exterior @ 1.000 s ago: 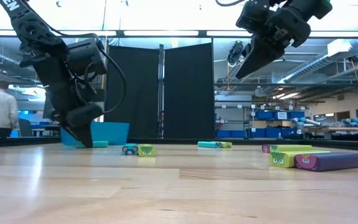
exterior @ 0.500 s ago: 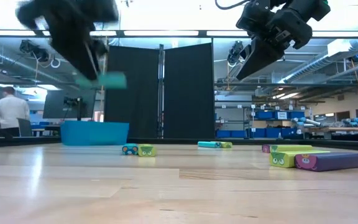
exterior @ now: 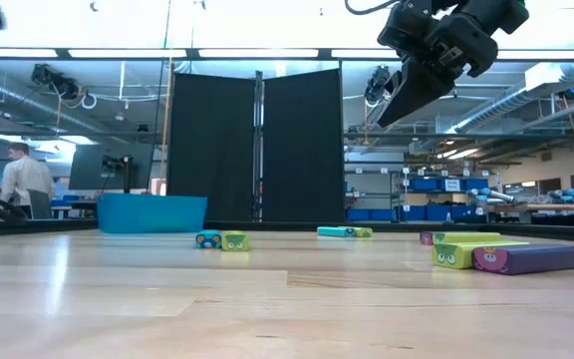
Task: Sort blocks
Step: Put the blue block into the transparent bin
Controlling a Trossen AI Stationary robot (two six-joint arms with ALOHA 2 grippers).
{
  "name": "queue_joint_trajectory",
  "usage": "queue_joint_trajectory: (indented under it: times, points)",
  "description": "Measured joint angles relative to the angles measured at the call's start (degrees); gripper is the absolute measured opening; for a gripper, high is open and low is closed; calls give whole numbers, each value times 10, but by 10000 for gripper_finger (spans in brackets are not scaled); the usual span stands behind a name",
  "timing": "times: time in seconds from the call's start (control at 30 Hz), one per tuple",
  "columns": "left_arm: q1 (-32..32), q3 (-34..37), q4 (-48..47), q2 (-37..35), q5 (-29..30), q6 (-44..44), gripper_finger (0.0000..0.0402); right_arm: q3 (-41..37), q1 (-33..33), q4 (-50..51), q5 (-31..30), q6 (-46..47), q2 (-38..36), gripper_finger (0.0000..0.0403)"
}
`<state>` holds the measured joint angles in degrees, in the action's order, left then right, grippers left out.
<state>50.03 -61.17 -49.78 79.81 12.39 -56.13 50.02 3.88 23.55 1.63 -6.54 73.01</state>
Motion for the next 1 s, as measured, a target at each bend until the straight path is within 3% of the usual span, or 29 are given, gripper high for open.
queue_joint_trajectory:
  times: [0.23, 0.57, 1.0]
  points:
    - [69, 0, -3, 61, 21, -109, 104, 0, -2, -31, 0, 13, 0, 16]
    - [129, 0, -67, 64, 45, -269, 104, 0, -2, -59, 0, 17, 0, 18]
    - [139, 87, 13, 63, 3, -302, 104, 0, 10, -67, 0, -13, 0, 18]
